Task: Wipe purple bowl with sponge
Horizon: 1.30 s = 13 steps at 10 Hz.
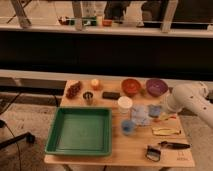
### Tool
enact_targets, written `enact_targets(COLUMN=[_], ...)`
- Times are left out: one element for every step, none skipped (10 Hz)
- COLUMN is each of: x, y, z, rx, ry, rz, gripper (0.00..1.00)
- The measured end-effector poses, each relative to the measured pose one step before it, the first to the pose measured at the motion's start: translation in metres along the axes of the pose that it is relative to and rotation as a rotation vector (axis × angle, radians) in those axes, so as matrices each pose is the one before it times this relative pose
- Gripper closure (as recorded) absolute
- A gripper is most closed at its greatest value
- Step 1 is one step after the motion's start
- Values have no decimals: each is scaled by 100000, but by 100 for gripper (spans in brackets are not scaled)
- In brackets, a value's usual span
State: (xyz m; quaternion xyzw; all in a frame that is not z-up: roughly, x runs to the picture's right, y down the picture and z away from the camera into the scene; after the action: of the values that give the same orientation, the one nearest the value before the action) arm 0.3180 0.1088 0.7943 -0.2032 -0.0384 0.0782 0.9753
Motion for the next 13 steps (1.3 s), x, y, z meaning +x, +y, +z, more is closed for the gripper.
enact_targets(x=[365,389,404,245,220,634,745,641,678,515,1058,185,-17], y=[-2606,-1323,-1188,-1371,-996,-1025,-1194,-1130,-965,-630,-1308,-676,-722], z=[758,390,398,588,387,395,472,418,370,261,449,312,425], rx=[2432,1155,1028,1064,773,755,783,942,790,588,1269,494,404], ry=[727,220,489,298,136,650,760,600,825,529,1263,227,148], rz=[1398,1307,735,548,509,853,1017,983,952,750,1731,667,566], gripper=[100,100,100,100,100,100,100,100,100,100,100,100,100])
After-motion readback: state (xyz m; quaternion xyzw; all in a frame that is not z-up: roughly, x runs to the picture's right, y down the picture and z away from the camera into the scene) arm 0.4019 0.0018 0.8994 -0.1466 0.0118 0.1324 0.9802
